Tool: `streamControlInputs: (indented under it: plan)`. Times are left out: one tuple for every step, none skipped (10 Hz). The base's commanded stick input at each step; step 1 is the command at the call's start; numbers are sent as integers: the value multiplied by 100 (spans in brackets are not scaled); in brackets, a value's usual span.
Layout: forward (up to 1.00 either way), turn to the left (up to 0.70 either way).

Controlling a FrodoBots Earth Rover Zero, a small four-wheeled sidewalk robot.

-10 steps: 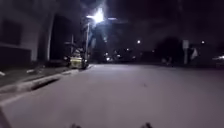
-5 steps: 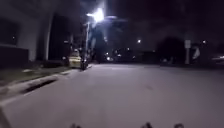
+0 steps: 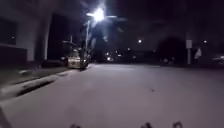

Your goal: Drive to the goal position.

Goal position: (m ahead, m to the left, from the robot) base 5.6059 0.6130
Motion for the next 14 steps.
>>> streamControlInputs:
  plan:
    - [50,0]
    - [50,0]
    - [50,0]
    - [50,0]
    - [50,0]
    - [50,0]
    - [50,0]
    - [50,0]
    - [50,0]
    - [50,0]
    - [50,0]
    - [50,0]
    - [50,0]
    - [50,0]
